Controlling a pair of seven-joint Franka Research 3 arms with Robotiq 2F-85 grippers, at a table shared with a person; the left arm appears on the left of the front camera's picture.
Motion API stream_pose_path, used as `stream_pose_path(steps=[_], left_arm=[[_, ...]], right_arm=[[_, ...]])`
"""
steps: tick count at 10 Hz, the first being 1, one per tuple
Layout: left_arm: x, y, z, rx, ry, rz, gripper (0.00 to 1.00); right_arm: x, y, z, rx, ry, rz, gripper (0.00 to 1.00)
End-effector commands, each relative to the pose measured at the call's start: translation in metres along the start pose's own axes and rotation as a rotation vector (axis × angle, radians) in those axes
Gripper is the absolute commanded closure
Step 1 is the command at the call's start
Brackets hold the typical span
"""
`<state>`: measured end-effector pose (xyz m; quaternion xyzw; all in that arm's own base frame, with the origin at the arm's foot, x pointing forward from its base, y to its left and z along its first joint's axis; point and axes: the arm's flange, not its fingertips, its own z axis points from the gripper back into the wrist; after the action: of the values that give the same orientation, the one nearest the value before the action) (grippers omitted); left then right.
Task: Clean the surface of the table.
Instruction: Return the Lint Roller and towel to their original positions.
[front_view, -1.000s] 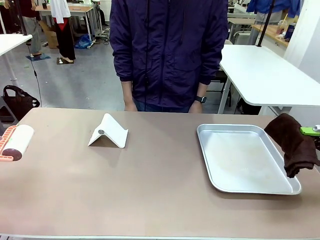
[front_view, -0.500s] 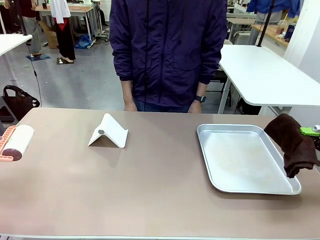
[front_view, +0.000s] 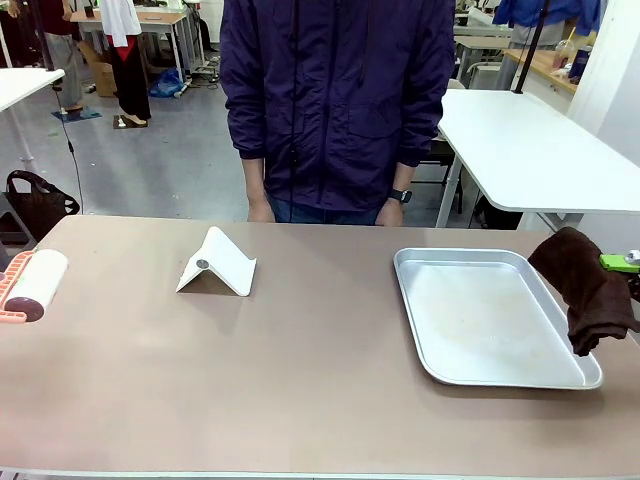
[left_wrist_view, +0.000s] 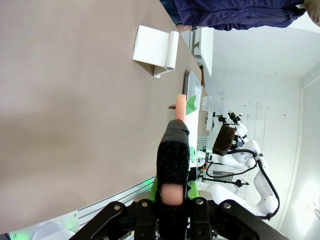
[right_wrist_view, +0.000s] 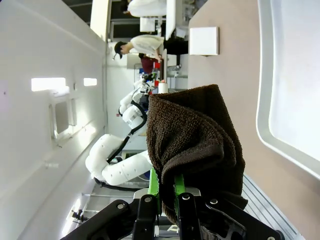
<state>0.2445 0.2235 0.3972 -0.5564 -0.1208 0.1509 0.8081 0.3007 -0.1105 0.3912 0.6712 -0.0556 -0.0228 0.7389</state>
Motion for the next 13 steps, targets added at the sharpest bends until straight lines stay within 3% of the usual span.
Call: stream_pose_path(steps=[1,3,4,5,6,9,11,13], left_arm=[[0.001,-0.004,-0.001,-0.016,-0.013,0.004,0.78],[0.001,-0.004,-0.001,-0.016,-0.013,0.004,0.78],[0.0,0.0,0.0,0.0,0.0,0.0,0.78],[-0.005,-0.007,-0.001,-0.019,0.012,0.01,0.78],[-0.003,-0.022,-0.011,0.018,0.016,0.006,0.78],[0.02,-0.096,-0.061,0.064,0.02,-0.081,0.78],[0.045,-0.136,-0.113,0.126,0.056,-0.09,0.78],[0.061,-0.169,-0.163,0.205,0.029,-0.096,0.78]], right_arm=[[0.005,0.003,-0.004,0.012,-0.017,0.012,1.0],[0.005,0.003,-0.004,0.012,-0.017,0.012,1.0],[0.0,0.0,0.0,0.0,0.0,0.0,0.87],[0.005,0.003,-0.012,-0.022,-0.003,-0.01,0.87],[0.015,0.011,-0.029,-0.086,-0.074,0.04,0.87],[0.047,0.035,-0.101,-0.158,-0.033,0.084,0.87],[0.08,0.036,-0.162,-0.217,-0.133,0.122,0.87],[0.103,0.029,-0.214,-0.273,-0.163,0.119,0.87]])
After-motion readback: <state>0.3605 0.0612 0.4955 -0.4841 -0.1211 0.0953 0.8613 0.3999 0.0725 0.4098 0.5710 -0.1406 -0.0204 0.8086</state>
